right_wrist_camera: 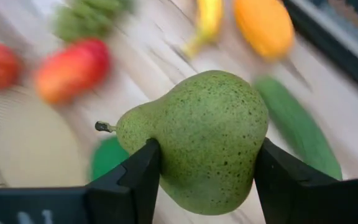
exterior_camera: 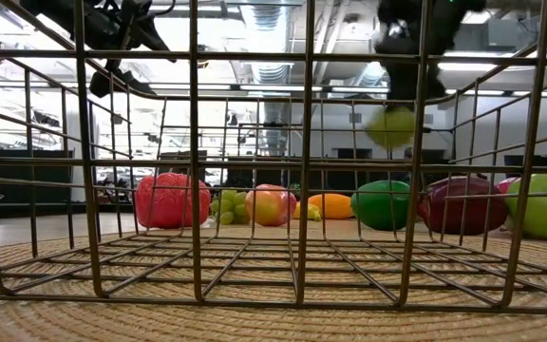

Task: Build produce basket
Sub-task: Put the top pear into the wire basket

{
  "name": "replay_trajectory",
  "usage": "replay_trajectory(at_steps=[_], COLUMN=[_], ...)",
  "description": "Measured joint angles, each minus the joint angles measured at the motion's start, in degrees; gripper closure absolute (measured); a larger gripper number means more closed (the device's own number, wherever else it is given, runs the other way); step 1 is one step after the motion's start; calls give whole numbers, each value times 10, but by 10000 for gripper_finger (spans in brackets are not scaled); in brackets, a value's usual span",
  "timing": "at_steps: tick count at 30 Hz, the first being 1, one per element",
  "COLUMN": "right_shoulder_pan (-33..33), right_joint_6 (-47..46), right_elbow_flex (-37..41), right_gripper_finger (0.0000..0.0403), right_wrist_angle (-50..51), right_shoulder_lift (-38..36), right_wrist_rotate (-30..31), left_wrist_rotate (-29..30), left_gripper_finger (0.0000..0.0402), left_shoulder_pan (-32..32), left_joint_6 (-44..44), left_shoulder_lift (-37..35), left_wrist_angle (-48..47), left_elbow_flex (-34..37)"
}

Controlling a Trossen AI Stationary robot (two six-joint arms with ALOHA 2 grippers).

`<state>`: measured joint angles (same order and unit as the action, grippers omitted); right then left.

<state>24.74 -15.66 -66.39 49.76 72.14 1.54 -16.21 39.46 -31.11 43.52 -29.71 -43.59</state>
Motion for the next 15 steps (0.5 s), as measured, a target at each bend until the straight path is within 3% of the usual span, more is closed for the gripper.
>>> replay_trajectory(at_steps=[15], right_shoulder_pan=[-277], right_joint_6=[-65], right_elbow_flex=[-210], right_gripper_finger=[184], right_wrist_angle=[-38], right_shoulder_lift=[121], right_wrist_rotate=[1], left_wrist_rotate=[-15], left_gripper_finger=[28], left_shoulder_pan=[0], left_joint_6=[42], left_shoulder_lift=[0], left_wrist_angle=[-16], left_elbow_flex=[0])
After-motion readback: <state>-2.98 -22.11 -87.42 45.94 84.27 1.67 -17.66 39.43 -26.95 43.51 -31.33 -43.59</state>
